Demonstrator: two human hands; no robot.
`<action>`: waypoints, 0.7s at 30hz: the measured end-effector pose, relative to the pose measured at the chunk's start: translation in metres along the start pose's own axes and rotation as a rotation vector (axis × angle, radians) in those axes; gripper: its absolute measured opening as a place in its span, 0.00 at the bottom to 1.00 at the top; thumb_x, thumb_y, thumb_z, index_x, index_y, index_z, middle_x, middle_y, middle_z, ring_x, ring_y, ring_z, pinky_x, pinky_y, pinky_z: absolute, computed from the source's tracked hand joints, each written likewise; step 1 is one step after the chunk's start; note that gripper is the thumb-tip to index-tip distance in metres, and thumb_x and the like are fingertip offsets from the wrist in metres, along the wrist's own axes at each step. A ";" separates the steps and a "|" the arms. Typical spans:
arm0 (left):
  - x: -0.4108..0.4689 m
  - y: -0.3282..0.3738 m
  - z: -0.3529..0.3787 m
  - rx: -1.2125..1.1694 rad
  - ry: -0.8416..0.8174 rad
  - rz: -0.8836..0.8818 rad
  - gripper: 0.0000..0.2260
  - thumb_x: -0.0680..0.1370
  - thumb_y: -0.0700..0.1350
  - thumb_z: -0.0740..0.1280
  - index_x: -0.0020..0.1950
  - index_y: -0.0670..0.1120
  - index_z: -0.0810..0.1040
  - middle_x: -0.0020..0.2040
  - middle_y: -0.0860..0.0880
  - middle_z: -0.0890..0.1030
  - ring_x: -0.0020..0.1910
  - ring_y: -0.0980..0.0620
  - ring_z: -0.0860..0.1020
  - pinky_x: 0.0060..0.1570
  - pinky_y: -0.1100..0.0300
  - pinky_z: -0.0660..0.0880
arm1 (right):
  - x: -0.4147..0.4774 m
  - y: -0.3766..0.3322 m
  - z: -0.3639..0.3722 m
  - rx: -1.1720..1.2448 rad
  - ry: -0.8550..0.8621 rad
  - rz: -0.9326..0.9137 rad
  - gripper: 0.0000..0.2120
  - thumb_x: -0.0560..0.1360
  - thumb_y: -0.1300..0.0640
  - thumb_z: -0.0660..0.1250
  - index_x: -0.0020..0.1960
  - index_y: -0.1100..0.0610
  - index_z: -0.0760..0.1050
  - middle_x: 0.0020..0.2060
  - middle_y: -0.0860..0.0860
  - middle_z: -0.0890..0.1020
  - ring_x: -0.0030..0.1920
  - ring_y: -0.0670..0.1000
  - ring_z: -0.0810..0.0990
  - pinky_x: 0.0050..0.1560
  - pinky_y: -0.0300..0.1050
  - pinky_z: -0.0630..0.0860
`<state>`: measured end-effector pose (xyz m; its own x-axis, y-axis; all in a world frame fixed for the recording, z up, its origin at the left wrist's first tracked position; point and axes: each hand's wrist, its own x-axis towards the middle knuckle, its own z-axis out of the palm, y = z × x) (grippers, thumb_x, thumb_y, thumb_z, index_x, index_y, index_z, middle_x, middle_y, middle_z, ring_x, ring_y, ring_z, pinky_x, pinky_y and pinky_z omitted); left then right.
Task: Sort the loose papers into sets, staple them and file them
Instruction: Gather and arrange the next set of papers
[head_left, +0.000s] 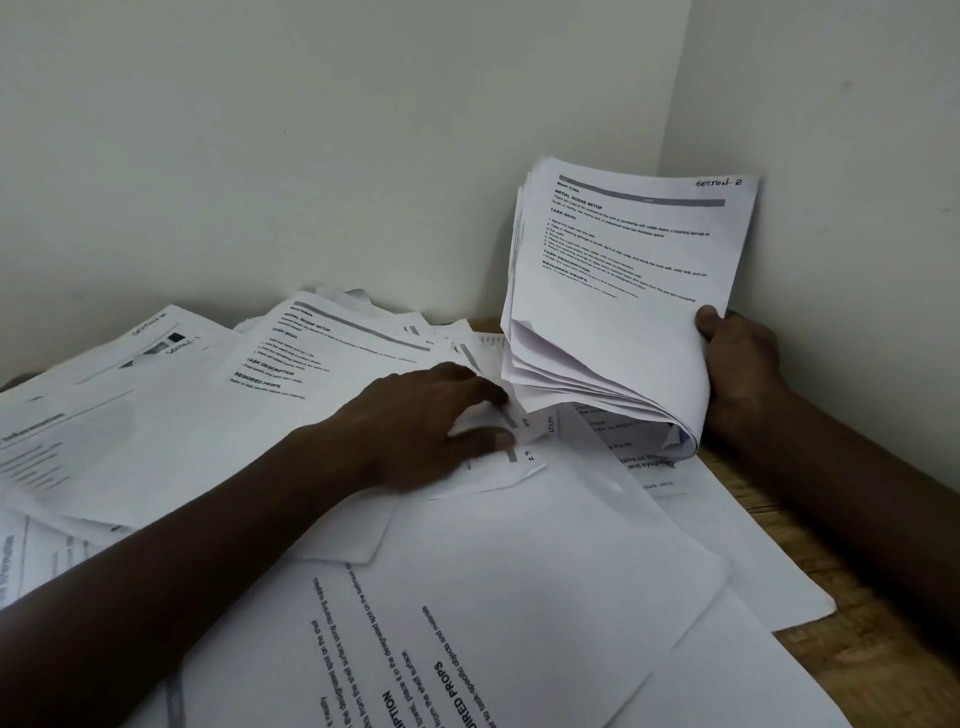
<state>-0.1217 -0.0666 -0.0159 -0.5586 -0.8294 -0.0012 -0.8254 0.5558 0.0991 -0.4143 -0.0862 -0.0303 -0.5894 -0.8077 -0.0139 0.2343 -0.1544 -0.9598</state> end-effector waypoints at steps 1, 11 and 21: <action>-0.001 -0.001 0.002 -0.022 -0.029 -0.014 0.33 0.76 0.77 0.54 0.77 0.65 0.64 0.76 0.58 0.67 0.72 0.52 0.70 0.68 0.49 0.70 | 0.000 0.000 0.000 0.001 -0.003 0.004 0.08 0.84 0.58 0.64 0.47 0.53 0.79 0.56 0.55 0.85 0.55 0.58 0.85 0.57 0.57 0.82; 0.000 -0.004 0.007 -0.019 -0.252 -0.142 0.63 0.55 0.89 0.56 0.82 0.65 0.37 0.85 0.52 0.39 0.84 0.43 0.40 0.78 0.30 0.43 | 0.003 0.001 -0.002 -0.012 -0.027 0.005 0.09 0.84 0.58 0.63 0.47 0.54 0.79 0.52 0.54 0.85 0.50 0.57 0.84 0.55 0.55 0.83; 0.007 -0.019 -0.006 -0.171 0.607 -0.022 0.19 0.80 0.58 0.62 0.32 0.51 0.65 0.28 0.54 0.71 0.33 0.48 0.74 0.35 0.53 0.63 | 0.006 -0.002 -0.002 0.077 -0.079 0.022 0.07 0.83 0.57 0.64 0.51 0.54 0.81 0.53 0.54 0.87 0.55 0.59 0.86 0.57 0.58 0.83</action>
<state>-0.1095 -0.0837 -0.0119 -0.3550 -0.7526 0.5546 -0.7833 0.5633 0.2629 -0.4196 -0.0893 -0.0287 -0.5215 -0.8532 -0.0097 0.3071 -0.1770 -0.9351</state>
